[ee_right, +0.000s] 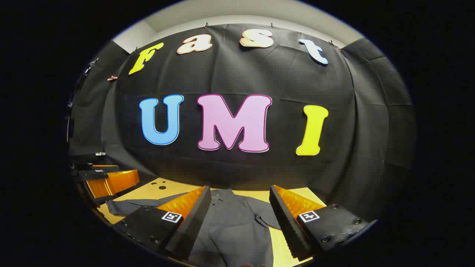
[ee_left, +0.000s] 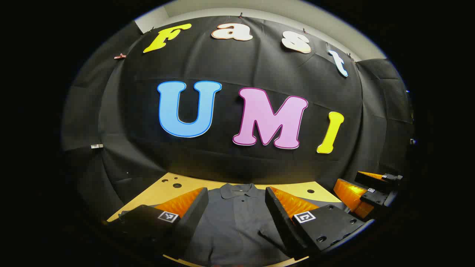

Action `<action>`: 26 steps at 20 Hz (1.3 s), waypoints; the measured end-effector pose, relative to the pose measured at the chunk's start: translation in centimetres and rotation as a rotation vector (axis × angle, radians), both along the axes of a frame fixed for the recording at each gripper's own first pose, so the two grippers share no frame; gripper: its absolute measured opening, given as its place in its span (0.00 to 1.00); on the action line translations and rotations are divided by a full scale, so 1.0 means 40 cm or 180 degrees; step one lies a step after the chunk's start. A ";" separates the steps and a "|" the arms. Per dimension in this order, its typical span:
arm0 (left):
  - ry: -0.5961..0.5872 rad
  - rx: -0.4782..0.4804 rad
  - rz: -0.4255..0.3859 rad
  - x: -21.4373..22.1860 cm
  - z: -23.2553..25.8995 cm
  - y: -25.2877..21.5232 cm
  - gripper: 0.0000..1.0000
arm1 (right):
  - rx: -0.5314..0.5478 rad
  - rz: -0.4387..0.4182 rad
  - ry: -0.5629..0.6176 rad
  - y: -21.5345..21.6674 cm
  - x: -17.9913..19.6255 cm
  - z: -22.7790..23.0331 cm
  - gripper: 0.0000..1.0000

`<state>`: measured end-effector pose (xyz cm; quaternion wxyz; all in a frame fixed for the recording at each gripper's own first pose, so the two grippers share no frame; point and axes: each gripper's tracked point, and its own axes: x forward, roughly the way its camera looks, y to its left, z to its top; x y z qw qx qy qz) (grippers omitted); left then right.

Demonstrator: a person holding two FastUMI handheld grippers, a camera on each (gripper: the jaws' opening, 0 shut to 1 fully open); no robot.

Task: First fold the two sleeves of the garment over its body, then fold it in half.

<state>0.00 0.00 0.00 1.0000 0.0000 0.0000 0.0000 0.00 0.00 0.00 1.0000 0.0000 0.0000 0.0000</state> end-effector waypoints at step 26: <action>0.0044 0.0293 0.0227 0.027 -0.033 0.036 0.97 | 0.0221 -0.0295 0.0306 -0.140 0.069 -0.080 0.98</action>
